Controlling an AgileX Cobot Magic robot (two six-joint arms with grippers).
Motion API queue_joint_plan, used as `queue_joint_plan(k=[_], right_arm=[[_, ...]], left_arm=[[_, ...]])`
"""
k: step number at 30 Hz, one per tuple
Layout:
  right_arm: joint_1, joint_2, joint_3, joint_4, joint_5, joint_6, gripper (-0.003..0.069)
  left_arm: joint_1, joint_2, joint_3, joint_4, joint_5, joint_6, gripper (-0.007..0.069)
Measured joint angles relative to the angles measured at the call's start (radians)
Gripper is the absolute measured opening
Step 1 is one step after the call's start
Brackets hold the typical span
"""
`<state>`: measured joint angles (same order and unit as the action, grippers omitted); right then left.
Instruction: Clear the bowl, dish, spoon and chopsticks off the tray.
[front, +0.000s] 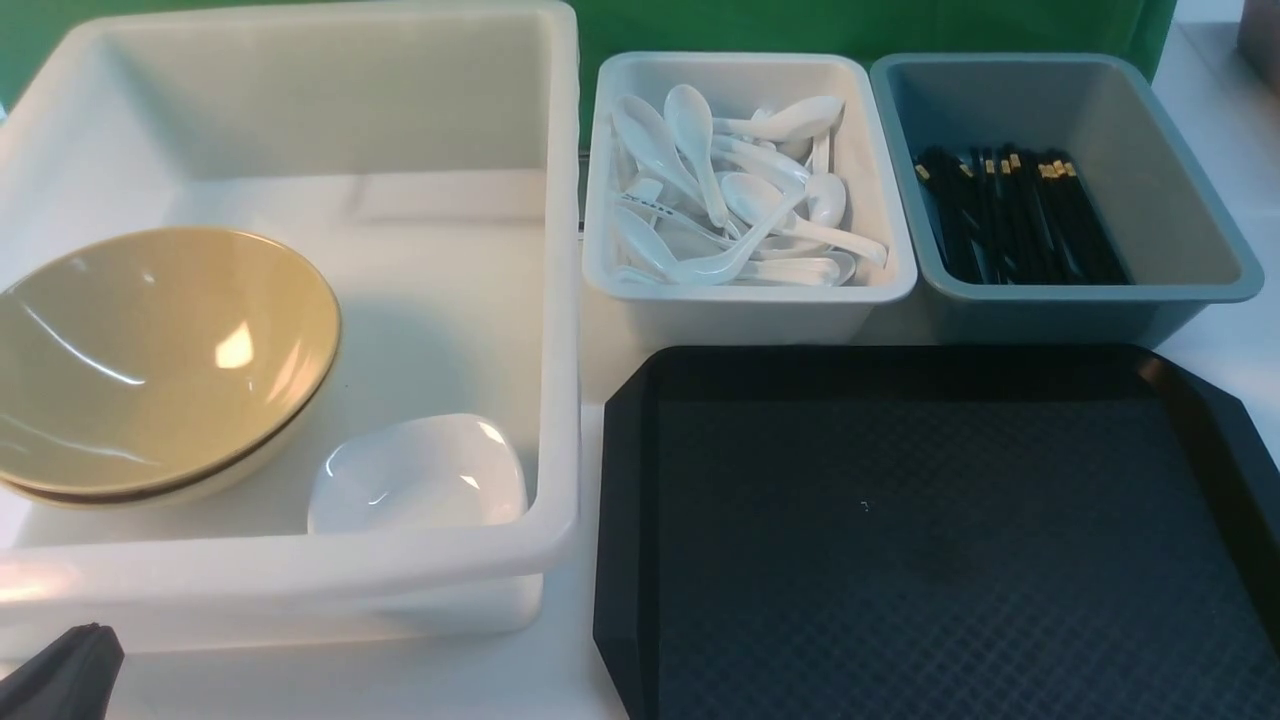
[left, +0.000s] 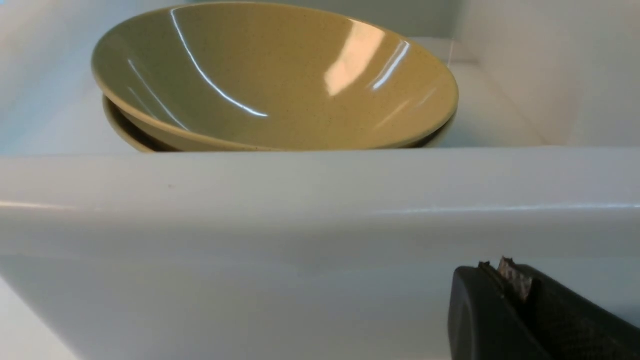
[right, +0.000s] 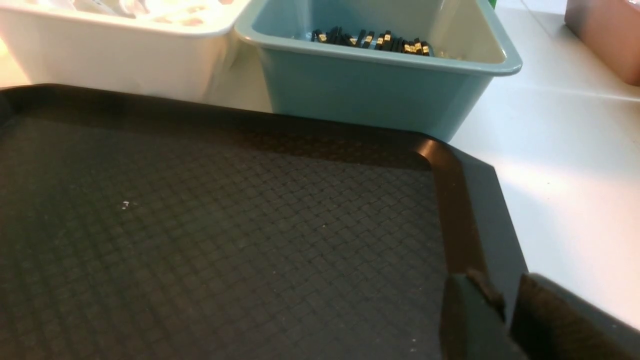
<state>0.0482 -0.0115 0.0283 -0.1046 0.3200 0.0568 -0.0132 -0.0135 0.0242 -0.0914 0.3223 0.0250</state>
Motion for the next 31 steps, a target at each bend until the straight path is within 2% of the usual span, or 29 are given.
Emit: queue_joint_plan(k=[31], right_arm=[[0.000,0.000,0.000,0.000,0.000,0.000,0.0203]], left_arm=[[0.000,0.000,0.000,0.000,0.000,0.000,-0.0008]])
